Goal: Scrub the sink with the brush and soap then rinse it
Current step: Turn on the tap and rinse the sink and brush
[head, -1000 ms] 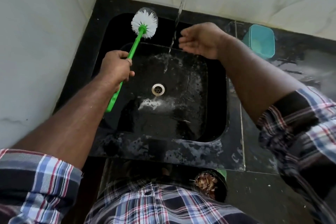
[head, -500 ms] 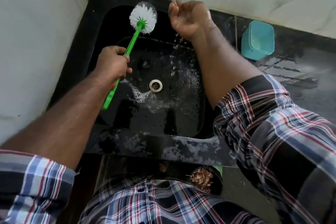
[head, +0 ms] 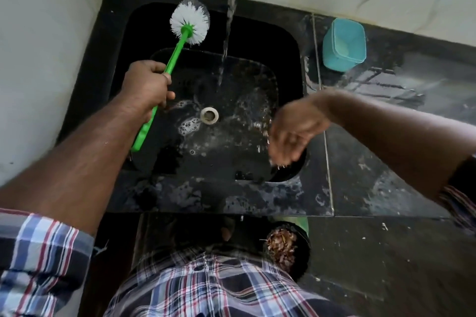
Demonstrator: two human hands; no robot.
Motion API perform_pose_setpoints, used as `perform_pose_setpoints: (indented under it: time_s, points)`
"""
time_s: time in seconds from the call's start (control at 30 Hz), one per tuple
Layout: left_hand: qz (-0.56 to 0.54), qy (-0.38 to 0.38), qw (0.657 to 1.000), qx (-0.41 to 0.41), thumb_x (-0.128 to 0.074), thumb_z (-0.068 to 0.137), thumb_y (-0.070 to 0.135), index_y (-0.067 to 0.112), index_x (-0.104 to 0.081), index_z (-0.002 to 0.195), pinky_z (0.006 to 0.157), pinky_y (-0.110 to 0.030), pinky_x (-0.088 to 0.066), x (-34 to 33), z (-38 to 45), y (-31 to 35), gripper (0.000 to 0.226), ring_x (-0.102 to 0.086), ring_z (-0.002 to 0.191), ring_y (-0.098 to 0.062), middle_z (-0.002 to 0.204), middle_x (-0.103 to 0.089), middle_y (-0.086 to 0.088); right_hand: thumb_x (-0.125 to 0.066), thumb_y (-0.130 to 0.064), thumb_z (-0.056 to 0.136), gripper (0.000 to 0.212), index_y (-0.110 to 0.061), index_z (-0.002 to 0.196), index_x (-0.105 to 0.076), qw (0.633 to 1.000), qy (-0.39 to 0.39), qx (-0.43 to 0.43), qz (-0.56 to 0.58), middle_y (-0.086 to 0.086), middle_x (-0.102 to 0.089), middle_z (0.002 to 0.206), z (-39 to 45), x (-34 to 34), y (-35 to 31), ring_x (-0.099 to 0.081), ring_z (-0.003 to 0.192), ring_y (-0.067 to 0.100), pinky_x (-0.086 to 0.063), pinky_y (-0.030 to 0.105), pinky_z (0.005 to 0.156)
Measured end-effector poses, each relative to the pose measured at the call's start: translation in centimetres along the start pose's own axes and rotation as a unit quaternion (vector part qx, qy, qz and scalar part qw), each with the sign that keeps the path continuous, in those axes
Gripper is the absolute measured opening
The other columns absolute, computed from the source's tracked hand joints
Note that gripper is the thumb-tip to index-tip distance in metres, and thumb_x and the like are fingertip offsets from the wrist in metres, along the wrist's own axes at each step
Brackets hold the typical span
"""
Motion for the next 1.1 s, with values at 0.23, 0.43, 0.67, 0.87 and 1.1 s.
perform_pose_setpoints:
  time_s: [0.23, 0.43, 0.67, 0.87, 1.1]
  points:
    - [-0.002, -0.013, 1.000, 0.002, -0.054, 0.096, 0.009, 0.013, -0.057, 0.127, 0.038, -0.021, -0.039, -0.4, -1.1, -0.4, 0.032, -0.062, 0.058, -0.011, 0.112, -0.062, -0.010, -0.046, -0.004, 0.098, 0.023, -0.010, 0.109, -0.066, 0.973, 0.223, -0.002, -0.056, 0.009, -0.072, 0.104, -1.9, 5.6, 1.1, -0.070, 0.096, 0.023, -0.058, 0.037, 0.085]
    - [-0.002, -0.018, 1.000, 0.002, -0.055, 0.096, 0.011, 0.013, -0.057, 0.129, 0.036, -0.019, -0.039, 0.2, -1.1, -0.9, 0.033, -0.063, 0.057, -0.011, 0.113, -0.063, -0.010, -0.050, -0.010, 0.095, 0.017, -0.008, 0.103, -0.066, 0.870, 0.324, 0.226, 0.294, 0.013, -0.071, 0.097, -2.5, 11.1, -6.5, -0.070, 0.087, 0.027, -0.058, 0.037, 0.081]
    - [0.001, -0.021, 1.000, 0.001, -0.055, 0.097, 0.011, 0.012, -0.055, 0.134, 0.039, -0.022, -0.041, 0.9, -1.4, -1.2, 0.037, -0.064, 0.058, -0.011, 0.109, -0.063, -0.007, -0.044, -0.009, 0.097, 0.025, 0.008, 0.098, -0.062, 0.697, 0.181, 0.318, 0.616, 0.028, -0.066, 0.105, 2.3, 11.2, -13.3, -0.067, 0.096, 0.038, -0.061, 0.039, 0.077]
    - [-0.004, -0.018, 1.000, 0.007, -0.054, 0.097, 0.011, 0.013, -0.054, 0.134, 0.042, -0.024, -0.041, 2.1, -1.0, -1.4, 0.038, -0.065, 0.061, -0.013, 0.111, -0.063, -0.007, -0.037, 0.000, 0.097, 0.027, 0.012, 0.084, -0.058, 0.547, 0.175, 0.370, 0.731, 0.024, -0.060, 0.080, 2.1, 13.4, -15.3, -0.062, 0.078, 0.036, -0.059, 0.041, 0.076]
    - [-0.001, -0.012, 1.000, 0.011, -0.053, 0.097, 0.012, 0.013, -0.053, 0.135, 0.039, -0.021, -0.040, 3.6, -0.7, -1.9, 0.038, -0.063, 0.058, -0.010, 0.110, -0.063, -0.006, -0.032, 0.001, 0.097, 0.029, 0.009, 0.081, -0.056, 0.439, 0.098, 0.427, 0.784, 0.023, -0.058, 0.069, 1.3, 14.2, -17.8, -0.057, 0.060, 0.030, -0.052, 0.027, 0.053]
Point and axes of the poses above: each hand's wrist, its own z-axis towards the middle knuckle, its own x-axis out of the back of the hand, y = z × x, the point moved 9 cm from there along z, towards the middle knuckle
